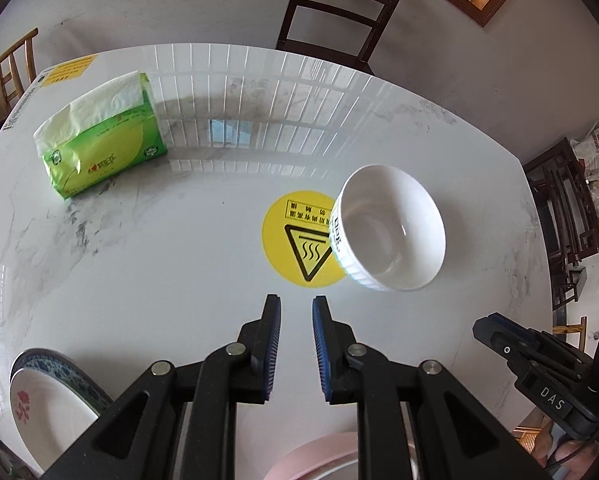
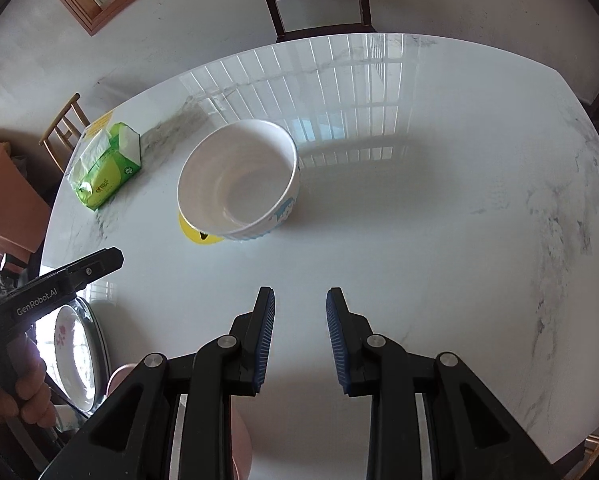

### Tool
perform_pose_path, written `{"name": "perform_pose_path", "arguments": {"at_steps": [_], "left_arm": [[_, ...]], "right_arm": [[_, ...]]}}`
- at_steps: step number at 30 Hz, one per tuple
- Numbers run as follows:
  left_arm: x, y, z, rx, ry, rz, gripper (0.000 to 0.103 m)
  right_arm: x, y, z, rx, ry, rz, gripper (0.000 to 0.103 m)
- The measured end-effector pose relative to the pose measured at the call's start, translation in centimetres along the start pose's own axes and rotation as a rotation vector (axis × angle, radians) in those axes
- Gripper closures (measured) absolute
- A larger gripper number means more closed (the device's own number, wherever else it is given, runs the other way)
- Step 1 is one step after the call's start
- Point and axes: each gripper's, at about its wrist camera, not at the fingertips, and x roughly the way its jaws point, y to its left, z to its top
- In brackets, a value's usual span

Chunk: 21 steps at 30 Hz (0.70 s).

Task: Organize plates and bowls
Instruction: 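Move both grippers to the small white ribbed bowl, then close both grippers on the ribbed bowl rim and lift it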

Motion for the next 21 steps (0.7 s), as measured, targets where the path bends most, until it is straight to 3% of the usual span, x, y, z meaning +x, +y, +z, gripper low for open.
{"name": "perform_pose_path", "arguments": {"at_steps": [12,21], "left_arm": [[3.7,-1.3,4.2,-0.016,0.035,-0.044,0.086],[6.4,-1.9,5.3,-0.005,0.062,-0.038,0.086]], "right_arm": [[3.5,0.3,6.1,-0.009,0.028,-0.031,0.077],[6.2,0.6,7.4,-0.023,0.050,-0.054,0.080]]}}
